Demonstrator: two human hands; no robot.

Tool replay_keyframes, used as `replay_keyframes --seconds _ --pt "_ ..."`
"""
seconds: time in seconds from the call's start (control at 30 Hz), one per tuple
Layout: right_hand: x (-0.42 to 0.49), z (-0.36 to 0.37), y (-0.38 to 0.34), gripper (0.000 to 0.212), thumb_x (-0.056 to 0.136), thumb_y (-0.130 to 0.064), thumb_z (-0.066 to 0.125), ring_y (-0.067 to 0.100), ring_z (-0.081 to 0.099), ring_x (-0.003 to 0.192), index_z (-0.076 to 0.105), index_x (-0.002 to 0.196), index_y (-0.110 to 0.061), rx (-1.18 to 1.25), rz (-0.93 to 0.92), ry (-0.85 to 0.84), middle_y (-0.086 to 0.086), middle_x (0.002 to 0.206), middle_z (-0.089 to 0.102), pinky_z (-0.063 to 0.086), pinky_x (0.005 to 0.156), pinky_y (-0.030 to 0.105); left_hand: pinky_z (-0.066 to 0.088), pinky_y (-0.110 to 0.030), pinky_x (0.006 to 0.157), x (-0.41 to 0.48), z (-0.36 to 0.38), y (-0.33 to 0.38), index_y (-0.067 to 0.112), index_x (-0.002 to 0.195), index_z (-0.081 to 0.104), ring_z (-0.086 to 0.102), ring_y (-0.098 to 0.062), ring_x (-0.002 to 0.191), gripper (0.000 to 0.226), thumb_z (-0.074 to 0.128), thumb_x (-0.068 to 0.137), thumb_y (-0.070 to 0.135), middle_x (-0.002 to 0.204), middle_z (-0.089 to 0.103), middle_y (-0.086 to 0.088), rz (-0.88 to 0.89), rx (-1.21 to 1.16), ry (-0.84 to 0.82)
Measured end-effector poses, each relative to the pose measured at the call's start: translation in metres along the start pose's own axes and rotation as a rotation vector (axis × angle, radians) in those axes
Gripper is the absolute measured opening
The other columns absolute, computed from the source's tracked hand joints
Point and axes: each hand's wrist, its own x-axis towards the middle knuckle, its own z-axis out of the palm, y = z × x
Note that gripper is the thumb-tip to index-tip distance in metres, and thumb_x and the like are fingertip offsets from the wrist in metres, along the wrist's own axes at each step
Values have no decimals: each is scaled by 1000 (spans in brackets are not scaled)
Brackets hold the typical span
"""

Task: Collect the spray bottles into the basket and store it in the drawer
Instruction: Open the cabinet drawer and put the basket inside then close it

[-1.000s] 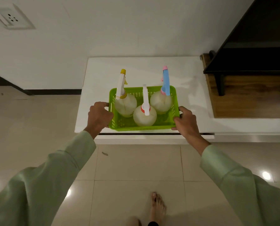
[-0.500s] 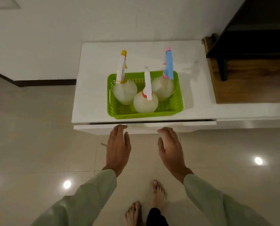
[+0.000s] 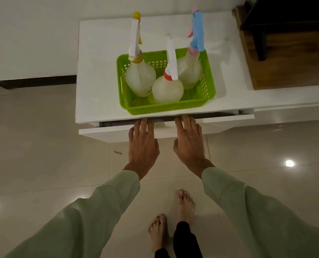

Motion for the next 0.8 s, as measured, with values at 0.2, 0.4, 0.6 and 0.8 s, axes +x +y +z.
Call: replay_keyframes --seconds 0.2,0.4,0.6,0.8 --pt "-26 -4 3 69 77 -10 66 33 41 134 44 142 -11 58 21 -39 15 144 44 42 107 44 42 -44 105 -24 -6 -3 13 136 46 42 -30 131 55 67 86 20 140 45 -10 16 -61 -41" --pt "-60 2 0 65 77 -3 63 28 37 136 47 139 -12 192 72 -34 11 144 41 44 101 40 43 -44 101 -52 1 1 13 132 51 45 -29 127 49 67 86 20 135 49 -8 -29 -99 -32" --pt "-90 3 3 63 75 -1 61 30 39 135 50 136 -10 236 62 -37 13 142 43 45 104 42 44 -45 102 -83 7 10 16 133 50 45 -28 127 48 65 88 23 134 49 -8 -74 -82 -39" --pt "-122 1 9 63 77 -1 59 28 40 135 49 138 -11 223 26 -78 11 142 43 44 106 40 44 -45 103 -116 9 19 14 133 51 46 -28 127 49 67 87 21 133 49 -9 -105 -101 -63"
